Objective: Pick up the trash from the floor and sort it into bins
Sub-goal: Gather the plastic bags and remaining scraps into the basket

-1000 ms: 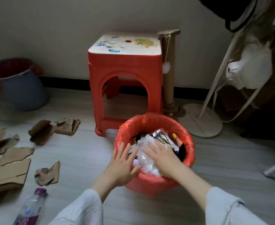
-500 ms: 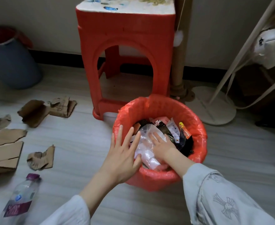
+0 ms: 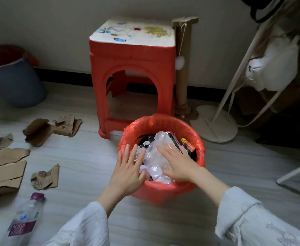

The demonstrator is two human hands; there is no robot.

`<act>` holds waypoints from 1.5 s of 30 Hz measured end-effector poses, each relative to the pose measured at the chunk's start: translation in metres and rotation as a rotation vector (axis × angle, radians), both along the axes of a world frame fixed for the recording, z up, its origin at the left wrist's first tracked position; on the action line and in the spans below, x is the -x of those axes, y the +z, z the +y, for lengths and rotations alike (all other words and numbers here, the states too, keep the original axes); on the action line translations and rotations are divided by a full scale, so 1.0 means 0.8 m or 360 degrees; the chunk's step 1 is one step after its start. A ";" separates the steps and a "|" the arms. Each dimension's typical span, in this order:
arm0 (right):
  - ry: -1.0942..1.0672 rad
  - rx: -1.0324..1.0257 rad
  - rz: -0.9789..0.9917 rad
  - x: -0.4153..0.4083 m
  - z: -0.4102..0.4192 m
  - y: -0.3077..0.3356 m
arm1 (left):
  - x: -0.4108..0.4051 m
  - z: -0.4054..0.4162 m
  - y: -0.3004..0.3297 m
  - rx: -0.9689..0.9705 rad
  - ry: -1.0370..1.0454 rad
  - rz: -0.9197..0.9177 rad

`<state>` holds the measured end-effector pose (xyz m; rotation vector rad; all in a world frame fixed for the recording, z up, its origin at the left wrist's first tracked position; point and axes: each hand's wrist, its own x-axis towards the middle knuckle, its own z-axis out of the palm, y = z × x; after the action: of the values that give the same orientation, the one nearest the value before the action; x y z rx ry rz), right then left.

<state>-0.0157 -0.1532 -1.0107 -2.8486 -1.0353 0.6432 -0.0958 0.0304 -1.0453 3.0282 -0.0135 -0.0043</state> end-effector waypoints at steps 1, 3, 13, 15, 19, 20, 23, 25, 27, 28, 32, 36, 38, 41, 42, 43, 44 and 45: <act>-0.0015 -0.0058 0.0010 0.003 -0.004 0.006 | 0.002 -0.002 0.005 0.0007 -0.0001 0.0008; -0.0046 -0.0165 0.0028 0.009 -0.009 0.014 | 0.007 -0.004 0.013 0.0040 0.0005 0.0014; -0.0070 -0.0002 -0.0056 -0.007 0.026 -0.026 | -0.004 0.008 -0.012 0.0064 0.0016 0.0066; 0.0000 0.0105 -0.0024 -0.016 0.030 -0.047 | -0.006 0.012 -0.028 -0.0058 -0.0080 0.0073; 0.0035 0.0305 0.0130 -0.038 0.032 -0.081 | -0.008 0.010 -0.035 -0.0104 -0.0096 0.0031; 0.0038 0.0356 0.0174 -0.044 0.033 -0.087 | -0.009 0.009 -0.032 -0.0070 -0.0065 0.0004; 0.0059 0.0498 0.0253 -0.055 0.037 -0.104 | -0.006 0.007 -0.029 -0.0059 -0.0029 -0.0034; 0.0069 0.0583 0.0246 -0.057 0.041 -0.110 | -0.004 0.008 -0.033 -0.0099 -0.0033 0.0023; 0.0056 0.0625 0.0233 -0.056 0.045 -0.108 | -0.007 0.009 -0.035 -0.0090 -0.0009 0.0040; 0.0049 0.0620 0.0225 -0.056 0.048 -0.105 | -0.008 0.009 -0.035 -0.0073 0.0007 0.0059; 0.0030 0.0506 0.0185 -0.044 0.047 -0.082 | -0.009 0.009 -0.030 -0.0105 -0.0024 0.0097; -0.0013 0.0343 0.0089 -0.030 0.043 -0.051 | -0.006 0.012 -0.021 -0.0026 -0.0031 0.0159; 0.0000 0.0281 -0.0026 -0.025 0.040 -0.032 | -0.006 0.011 -0.012 -0.0006 0.0001 0.0232; -0.0003 0.0081 -0.0268 -0.018 0.026 0.003 | -0.004 0.008 0.011 0.0292 0.0114 0.0273; -0.0045 -0.0032 -0.0348 -0.017 0.018 0.011 | -0.003 0.008 0.016 0.0426 0.0135 0.0222; -0.0118 -0.0166 -0.0410 -0.018 0.008 0.017 | -0.005 0.009 0.019 0.0572 0.0164 0.0137; -0.0217 -0.0298 -0.0461 -0.020 -0.002 0.021 | -0.008 0.011 0.022 0.0728 0.0225 0.0059; -0.0344 -0.0406 -0.0508 -0.024 -0.013 0.024 | -0.012 0.013 0.027 0.0875 0.0318 -0.0009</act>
<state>0.0034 -0.1639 -0.9918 -2.8289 -0.7548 0.0357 -0.0861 0.0408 -1.0237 2.4676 0.2456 0.0213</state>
